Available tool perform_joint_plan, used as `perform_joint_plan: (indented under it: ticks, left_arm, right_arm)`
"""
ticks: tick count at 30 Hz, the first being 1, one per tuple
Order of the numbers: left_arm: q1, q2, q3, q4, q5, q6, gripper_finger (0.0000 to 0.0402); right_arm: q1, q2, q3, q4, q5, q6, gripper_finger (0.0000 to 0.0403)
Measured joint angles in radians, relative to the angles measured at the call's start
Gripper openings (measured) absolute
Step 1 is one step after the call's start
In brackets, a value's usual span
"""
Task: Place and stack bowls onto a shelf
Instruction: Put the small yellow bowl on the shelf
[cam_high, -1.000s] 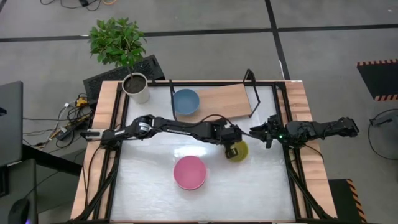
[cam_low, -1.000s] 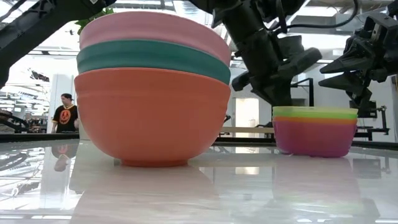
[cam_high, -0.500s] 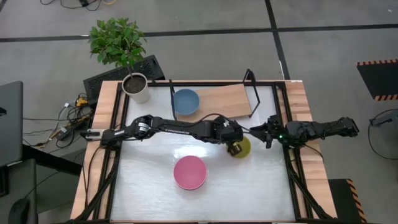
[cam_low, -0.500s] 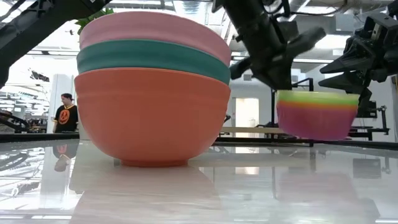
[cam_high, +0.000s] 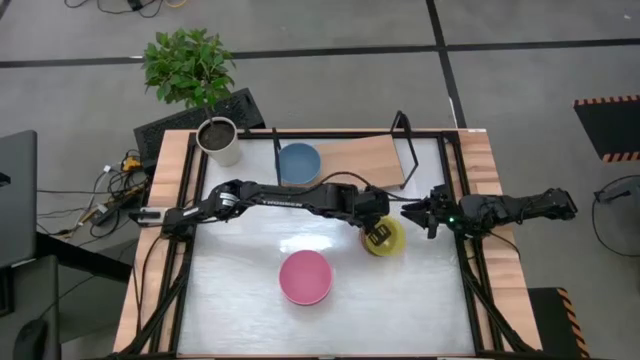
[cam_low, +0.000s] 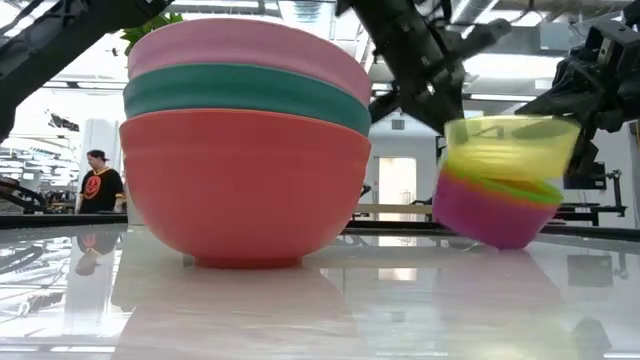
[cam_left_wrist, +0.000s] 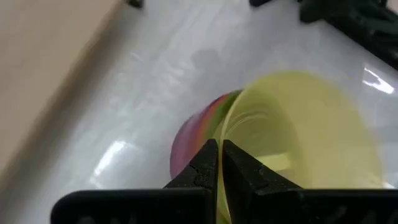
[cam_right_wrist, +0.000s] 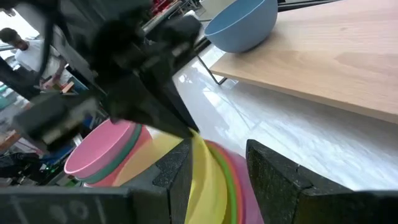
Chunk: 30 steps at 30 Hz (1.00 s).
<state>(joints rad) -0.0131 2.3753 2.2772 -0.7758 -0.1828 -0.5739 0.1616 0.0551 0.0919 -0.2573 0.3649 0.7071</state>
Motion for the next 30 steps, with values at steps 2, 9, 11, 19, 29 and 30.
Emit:
perform_joint_plan:
  ticks: [2, 9, 11, 19, 29, 30]
  left_arm:
    - [0.004, -0.014, 0.001, 0.001, -0.007, 0.001, 0.0]
    - [0.037, -0.025, 0.0, -0.016, -0.009, -0.054, 0.0]
    - [0.054, -0.033, 0.0, -0.017, -0.015, -0.068, 0.0]
    - [0.16, -0.053, 0.0, -0.025, -0.066, -0.103, 0.0]
    - [0.342, -0.055, -0.037, 0.12, -0.06, -0.097, 0.0]
    - [0.354, -0.053, -0.044, 0.122, -0.058, -0.098, 0.0]
  right_arm:
    - [0.0, 0.0, 0.0, 0.0, 0.0, 0.0, 0.0175]
    - [0.0, 0.01, 0.0, 0.0, 0.0, 0.0, 0.0175]
    - [0.0, 0.01, 0.0, 0.0, 0.0, 0.001, 0.0175]
    - [-0.001, 0.01, 0.0, 0.0, 0.002, 0.002, 0.0175]
    - [-0.001, 0.01, 0.0, 0.0, 0.057, 0.025, 0.0175]
    - [-0.001, 0.01, 0.0, 0.0, 0.066, 0.026, 0.0175]
